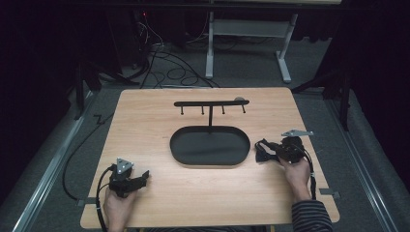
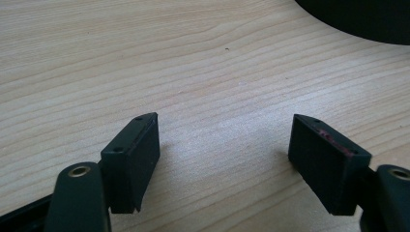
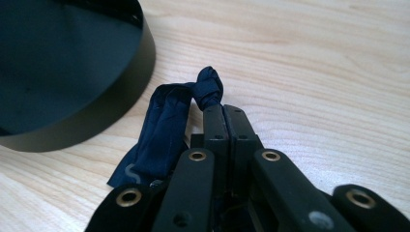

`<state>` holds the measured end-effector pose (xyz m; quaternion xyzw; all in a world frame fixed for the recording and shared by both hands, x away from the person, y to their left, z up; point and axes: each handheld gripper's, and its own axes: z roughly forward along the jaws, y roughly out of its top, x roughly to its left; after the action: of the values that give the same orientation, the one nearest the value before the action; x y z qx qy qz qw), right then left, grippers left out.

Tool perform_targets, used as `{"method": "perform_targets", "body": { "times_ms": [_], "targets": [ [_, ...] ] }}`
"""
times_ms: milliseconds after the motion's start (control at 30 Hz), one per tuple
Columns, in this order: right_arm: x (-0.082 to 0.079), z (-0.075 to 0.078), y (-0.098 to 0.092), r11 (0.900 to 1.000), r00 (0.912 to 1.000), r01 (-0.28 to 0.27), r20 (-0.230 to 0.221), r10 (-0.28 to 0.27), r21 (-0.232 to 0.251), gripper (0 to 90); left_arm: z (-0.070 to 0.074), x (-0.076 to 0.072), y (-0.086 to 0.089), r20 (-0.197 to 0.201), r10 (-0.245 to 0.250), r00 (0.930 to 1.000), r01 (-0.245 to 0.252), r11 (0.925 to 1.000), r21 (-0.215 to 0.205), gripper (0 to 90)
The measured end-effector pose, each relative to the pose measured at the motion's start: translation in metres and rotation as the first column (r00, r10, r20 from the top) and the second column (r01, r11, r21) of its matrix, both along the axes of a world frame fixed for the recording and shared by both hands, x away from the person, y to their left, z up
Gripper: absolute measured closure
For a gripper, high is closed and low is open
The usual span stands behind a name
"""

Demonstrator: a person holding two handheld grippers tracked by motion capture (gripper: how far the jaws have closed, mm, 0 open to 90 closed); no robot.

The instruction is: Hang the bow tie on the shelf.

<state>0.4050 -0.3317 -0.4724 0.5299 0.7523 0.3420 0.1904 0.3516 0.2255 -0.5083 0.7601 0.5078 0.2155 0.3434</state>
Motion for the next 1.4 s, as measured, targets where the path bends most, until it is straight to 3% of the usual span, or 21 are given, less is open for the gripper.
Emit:
{"method": "perform_targets", "body": {
  "times_ms": [267,733,967,1400],
  "targets": [
    [-0.013,0.016,-0.003,0.999,0.9972,-0.015,0.074,0.012,0.041,90.0,0.000,0.000,0.000,-0.001,0.000,1.0000,0.000,1.0000,0.001,27.3],
    [-0.025,0.038,0.000,0.998,0.9894,-0.032,0.144,0.023,0.060,90.0,0.000,0.000,0.000,0.001,0.000,1.0000,0.000,1.0000,-0.004,27.2],
    [-0.031,0.051,0.003,0.996,0.9845,-0.049,0.172,0.036,0.075,90.0,0.000,0.000,0.000,0.001,0.000,1.0000,0.000,1.0000,-0.004,27.2],
    [-0.038,0.059,0.011,0.993,0.9780,-0.093,0.194,0.077,0.075,90.0,0.000,0.000,0.000,0.001,0.000,1.0000,0.000,1.0000,-0.003,27.2]
  ]
}}
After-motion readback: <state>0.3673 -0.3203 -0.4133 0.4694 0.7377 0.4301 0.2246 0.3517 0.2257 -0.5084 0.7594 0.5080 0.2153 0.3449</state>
